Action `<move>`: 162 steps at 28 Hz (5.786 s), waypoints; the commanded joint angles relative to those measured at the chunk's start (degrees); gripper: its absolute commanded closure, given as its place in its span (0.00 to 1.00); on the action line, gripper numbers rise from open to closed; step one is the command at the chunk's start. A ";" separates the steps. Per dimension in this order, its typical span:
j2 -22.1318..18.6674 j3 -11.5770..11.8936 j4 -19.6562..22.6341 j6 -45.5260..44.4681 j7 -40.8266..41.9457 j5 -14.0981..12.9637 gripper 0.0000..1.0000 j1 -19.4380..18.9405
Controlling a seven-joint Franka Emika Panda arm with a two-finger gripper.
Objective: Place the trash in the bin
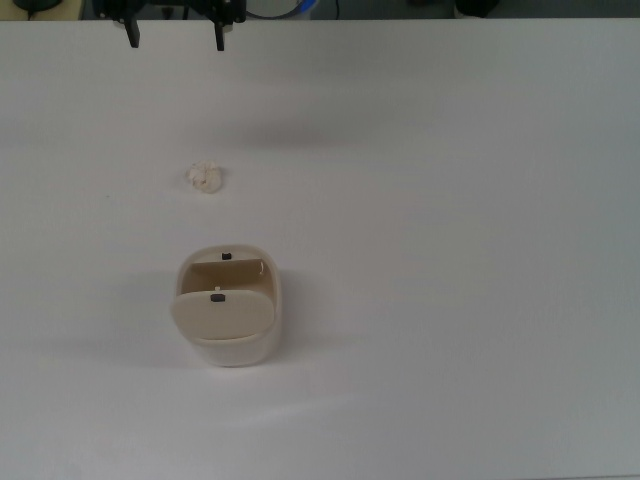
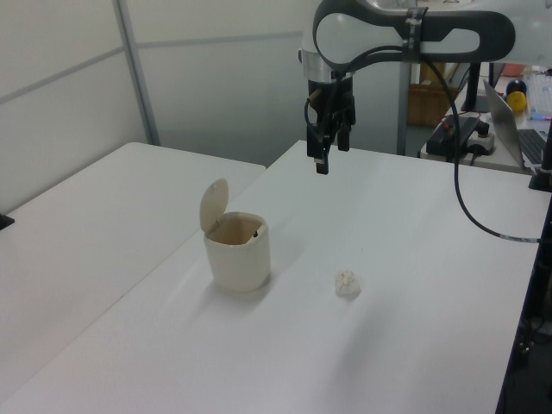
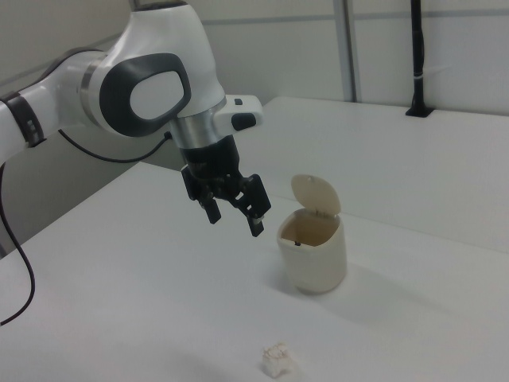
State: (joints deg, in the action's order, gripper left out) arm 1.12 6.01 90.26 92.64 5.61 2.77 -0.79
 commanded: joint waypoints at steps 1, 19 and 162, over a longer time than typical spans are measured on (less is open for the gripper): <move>1.33 -0.12 -0.61 -1.32 0.46 -3.45 0.00 0.35; 5.90 -0.39 9.76 4.39 2.03 -3.82 0.00 0.35; -2.18 -2.23 3.96 2.02 0.54 -0.04 0.00 3.07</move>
State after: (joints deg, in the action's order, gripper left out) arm -0.68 3.65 93.72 95.46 5.84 1.80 2.19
